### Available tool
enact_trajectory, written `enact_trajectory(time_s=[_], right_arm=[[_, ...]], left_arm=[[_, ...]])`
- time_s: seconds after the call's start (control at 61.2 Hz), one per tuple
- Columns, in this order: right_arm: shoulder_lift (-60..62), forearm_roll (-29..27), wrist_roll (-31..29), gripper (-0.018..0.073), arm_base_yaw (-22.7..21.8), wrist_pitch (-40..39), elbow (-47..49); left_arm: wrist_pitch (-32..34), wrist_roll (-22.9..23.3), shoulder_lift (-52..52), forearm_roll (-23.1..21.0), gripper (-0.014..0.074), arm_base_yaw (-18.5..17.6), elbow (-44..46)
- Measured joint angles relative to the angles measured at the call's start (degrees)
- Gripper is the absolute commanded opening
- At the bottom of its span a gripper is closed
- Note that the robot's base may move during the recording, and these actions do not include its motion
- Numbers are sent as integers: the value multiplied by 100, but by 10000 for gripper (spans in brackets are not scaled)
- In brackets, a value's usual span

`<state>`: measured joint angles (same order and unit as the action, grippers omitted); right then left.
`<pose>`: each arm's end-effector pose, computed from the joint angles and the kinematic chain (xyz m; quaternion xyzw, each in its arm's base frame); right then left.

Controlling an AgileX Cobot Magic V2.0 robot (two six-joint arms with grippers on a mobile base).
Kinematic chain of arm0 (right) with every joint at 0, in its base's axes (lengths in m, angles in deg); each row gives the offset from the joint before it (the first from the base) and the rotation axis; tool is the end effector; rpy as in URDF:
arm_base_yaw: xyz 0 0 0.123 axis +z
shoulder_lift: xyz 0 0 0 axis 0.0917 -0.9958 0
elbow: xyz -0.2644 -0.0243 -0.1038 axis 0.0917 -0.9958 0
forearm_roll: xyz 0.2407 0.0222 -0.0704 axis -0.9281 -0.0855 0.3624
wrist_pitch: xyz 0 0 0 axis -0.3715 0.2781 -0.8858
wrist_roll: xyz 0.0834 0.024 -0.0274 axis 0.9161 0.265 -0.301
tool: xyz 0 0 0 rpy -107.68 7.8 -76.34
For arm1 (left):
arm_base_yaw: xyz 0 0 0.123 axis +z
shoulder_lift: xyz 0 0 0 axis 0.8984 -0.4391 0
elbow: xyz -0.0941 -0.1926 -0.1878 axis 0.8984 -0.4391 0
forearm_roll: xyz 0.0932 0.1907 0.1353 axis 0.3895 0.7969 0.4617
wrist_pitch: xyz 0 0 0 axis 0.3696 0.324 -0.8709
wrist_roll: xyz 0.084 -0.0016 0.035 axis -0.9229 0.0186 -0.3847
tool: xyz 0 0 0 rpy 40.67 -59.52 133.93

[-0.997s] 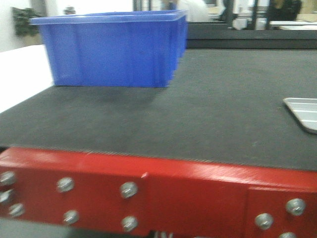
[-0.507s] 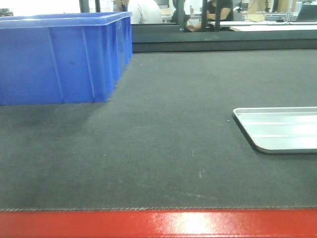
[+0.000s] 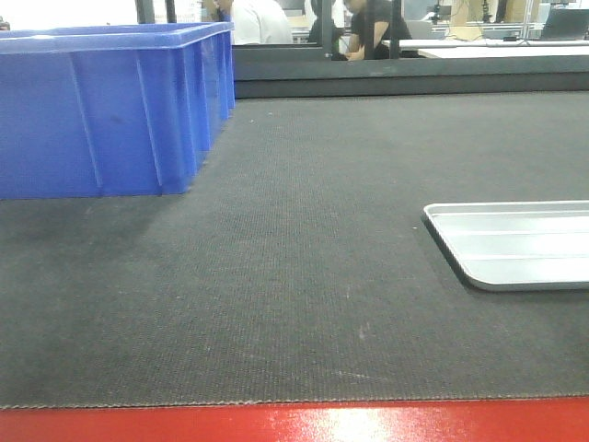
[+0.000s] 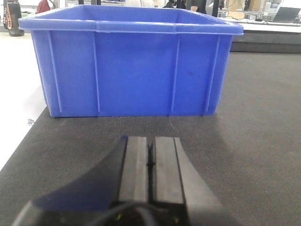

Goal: Grab orange capacitor from left shelf to right conveyor
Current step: 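Stop at the conveyor facing the metal tray, capacitor still held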

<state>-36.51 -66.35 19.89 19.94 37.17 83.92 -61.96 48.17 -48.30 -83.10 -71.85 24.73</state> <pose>0.0298 0.0098 0.3278 -0.1312 0.6948 0.1478 0.6916 0.0562 -0.0083 0.1980 0.0344 0.7032 -0.0661 0.7070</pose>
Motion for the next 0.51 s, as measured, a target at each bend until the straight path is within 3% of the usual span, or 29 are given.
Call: enact_trajectory(time_s=[0.507], right_arm=[[0, 0, 0, 79, 0, 0, 0]], left_arm=[[0, 0, 0, 0, -127, 0, 0]])
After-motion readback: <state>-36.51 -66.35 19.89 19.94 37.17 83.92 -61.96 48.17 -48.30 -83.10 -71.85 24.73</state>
